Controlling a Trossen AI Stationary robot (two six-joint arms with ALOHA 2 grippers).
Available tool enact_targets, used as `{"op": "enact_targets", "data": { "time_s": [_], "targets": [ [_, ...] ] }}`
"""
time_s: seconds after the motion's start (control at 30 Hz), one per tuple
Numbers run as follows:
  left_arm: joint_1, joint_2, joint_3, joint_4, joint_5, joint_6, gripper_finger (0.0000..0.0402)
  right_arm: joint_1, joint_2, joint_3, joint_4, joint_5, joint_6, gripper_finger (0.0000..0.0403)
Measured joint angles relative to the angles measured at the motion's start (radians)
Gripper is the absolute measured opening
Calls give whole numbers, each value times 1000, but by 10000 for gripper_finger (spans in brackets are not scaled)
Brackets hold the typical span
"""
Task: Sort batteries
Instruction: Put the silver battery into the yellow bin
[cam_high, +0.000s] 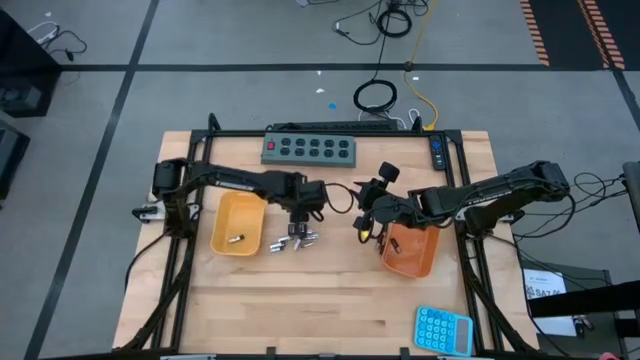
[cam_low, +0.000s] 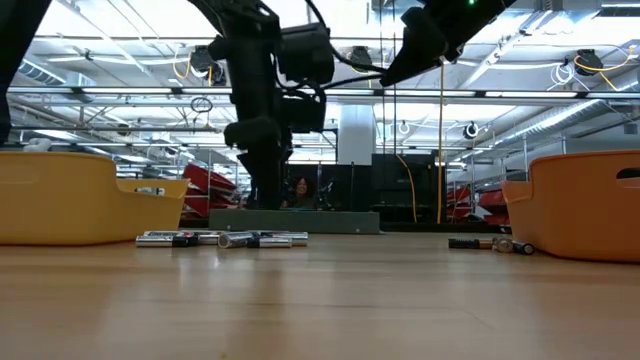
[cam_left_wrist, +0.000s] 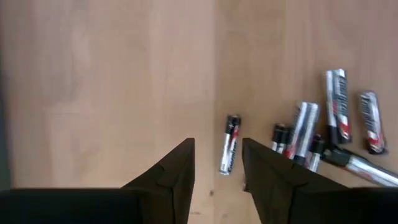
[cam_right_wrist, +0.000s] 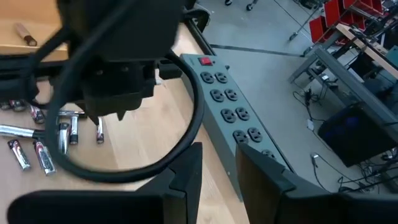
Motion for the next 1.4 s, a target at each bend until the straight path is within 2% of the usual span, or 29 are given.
{"op": "enact_targets", "data": {
  "time_s": [0.1,0.2,0.43,0.63,1.0,1.27,1.4],
  "targets": [
    [20,0,0,2,69,54,143,0,0,0,-5,0,0,90],
    [24,0,0,0,81,97,143,0,0,0,-5,2,-7,90],
    [22,0,-56,84,75,125,143,0,0,0,-10,4,-11,90],
    [24,0,-123,186,17,126,143,1,0,0,-10,5,-11,90],
    [35,0,-165,195,24,128,143,1,0,0,-5,7,-11,90],
    [36,-5,-227,259,31,124,143,1,0,0,3,5,-10,90],
    [35,-5,-241,271,32,100,119,1,0,0,9,3,-10,90]
  ]
}}
